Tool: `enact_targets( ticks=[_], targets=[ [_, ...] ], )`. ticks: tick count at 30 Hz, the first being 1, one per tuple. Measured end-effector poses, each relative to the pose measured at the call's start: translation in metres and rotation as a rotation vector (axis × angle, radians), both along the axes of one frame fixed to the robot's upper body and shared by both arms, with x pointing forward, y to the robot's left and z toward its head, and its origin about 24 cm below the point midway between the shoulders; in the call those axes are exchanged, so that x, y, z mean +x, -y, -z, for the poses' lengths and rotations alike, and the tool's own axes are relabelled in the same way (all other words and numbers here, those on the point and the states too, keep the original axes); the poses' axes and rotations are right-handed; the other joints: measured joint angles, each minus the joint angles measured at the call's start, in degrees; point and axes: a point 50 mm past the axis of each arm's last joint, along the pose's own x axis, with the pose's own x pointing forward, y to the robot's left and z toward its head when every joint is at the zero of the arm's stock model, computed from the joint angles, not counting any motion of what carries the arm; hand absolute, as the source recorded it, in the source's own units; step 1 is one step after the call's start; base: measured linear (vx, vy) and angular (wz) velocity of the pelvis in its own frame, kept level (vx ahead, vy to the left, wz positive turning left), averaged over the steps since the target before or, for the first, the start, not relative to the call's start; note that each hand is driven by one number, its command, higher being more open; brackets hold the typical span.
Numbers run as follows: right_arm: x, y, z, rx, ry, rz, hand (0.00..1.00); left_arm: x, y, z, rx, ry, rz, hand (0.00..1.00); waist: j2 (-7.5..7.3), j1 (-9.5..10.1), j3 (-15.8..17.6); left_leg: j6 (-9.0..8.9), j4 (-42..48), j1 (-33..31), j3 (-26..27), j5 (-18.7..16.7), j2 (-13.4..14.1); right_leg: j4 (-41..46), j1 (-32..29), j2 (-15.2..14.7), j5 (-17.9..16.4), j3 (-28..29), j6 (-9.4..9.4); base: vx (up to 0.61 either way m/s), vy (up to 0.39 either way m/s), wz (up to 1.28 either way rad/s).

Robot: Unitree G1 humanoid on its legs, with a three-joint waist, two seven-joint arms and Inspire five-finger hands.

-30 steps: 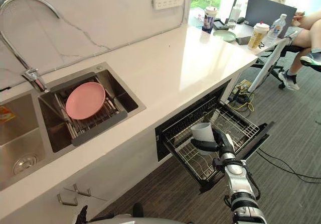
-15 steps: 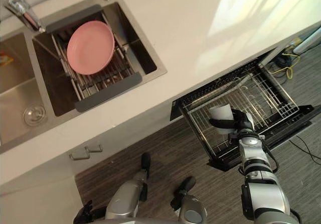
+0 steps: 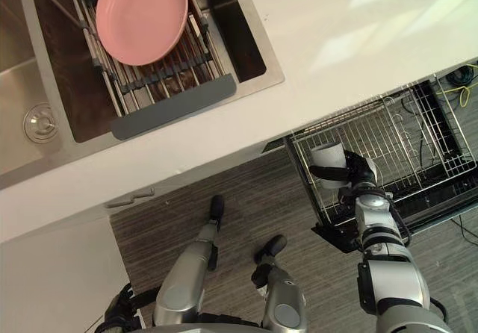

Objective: Walk over to the sink, pick up the cup, carry it to the dishwasher, place the cup inside the dishwasher, then close the dishwasher door

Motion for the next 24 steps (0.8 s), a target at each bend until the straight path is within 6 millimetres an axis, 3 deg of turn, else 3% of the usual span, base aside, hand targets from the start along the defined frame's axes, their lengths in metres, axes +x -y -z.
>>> enact_targets(
  ticks=[3, 7, 10, 13, 16, 19, 24],
  targets=[
    [0.002, -0.002, -0.001, -0.007, 0.004, -0.001, 1.00, 0.004, 0.003, 0.000, -0.004, 0.007, 0.011, 1.00, -0.02, 0.04, 0.03, 0.07, 0.02, 0.13, -0.64, 0.22, 0.00, 0.26, 0.35, 0.09, -0.24, -0.06, 0.03, 0.05, -0.019, 0.13],
    [0.004, -0.008, -0.006, 0.106, 0.111, 0.081, 1.00, 0.003, 0.006, 0.001, 0.014, 0.003, -0.013, 1.00, -0.01, -0.05, 0.03, -0.20, -0.01, 2.16, -0.59, 0.07, -0.01, 0.22, 2.23, 0.09, -0.83, 2.57, 0.15, 0.03, 0.002, 0.06],
    [0.001, -0.031, -0.011, 0.201, 0.272, 0.094, 1.00, 0.004, 0.007, 0.000, 0.047, 0.009, -0.045, 1.00, -0.09, -0.34, -0.27, -0.44, -0.13, 4.19, 0.34, -0.31, 0.31, 0.15, 3.62, 0.11, -1.29, 5.20, 0.83, -0.02, -0.006, -0.12],
    [-0.013, -0.061, -0.001, 0.283, 0.341, 0.099, 1.00, 0.002, 0.008, 0.001, 0.063, -0.005, -0.071, 1.00, -0.49, -1.39, -2.32, -0.83, -0.31, 5.73, 2.00, -0.87, 0.91, -0.04, 4.32, 0.35, -1.33, 6.89, 1.03, -0.03, -0.024, -0.29],
    [-0.044, -0.077, 0.029, 0.356, 0.290, 0.168, 1.00, -0.008, 0.008, 0.003, 0.066, -0.031, -0.150, 1.00, -2.15, -2.36, -6.76, -0.98, -0.33, 8.42, 4.98, -1.95, 1.65, -0.47, 5.39, 0.55, -1.35, 9.80, 1.13, 0.01, -0.034, -0.40],
    [-0.060, -0.080, 0.033, 0.365, 0.296, 0.205, 1.00, -0.019, 0.006, 0.005, 0.074, -0.060, -0.198, 1.00, -3.08, -3.59, -9.85, -1.45, -0.33, 10.68, 7.81, -2.93, 2.40, -1.14, 6.16, 0.96, -1.20, 12.65, 1.20, 0.02, -0.029, -0.51],
    [-0.076, -0.067, 0.022, 0.335, 0.359, 0.251, 1.00, -0.034, 0.003, 0.006, 0.095, -0.101, -0.255, 1.00, -2.99, -6.06, -14.57, -2.32, -0.34, 13.70, 11.50, -4.14, 3.87, -2.24, 7.36, 2.23, -0.94, 16.14, 0.96, 0.02, -0.043, -0.43]
  ],
)
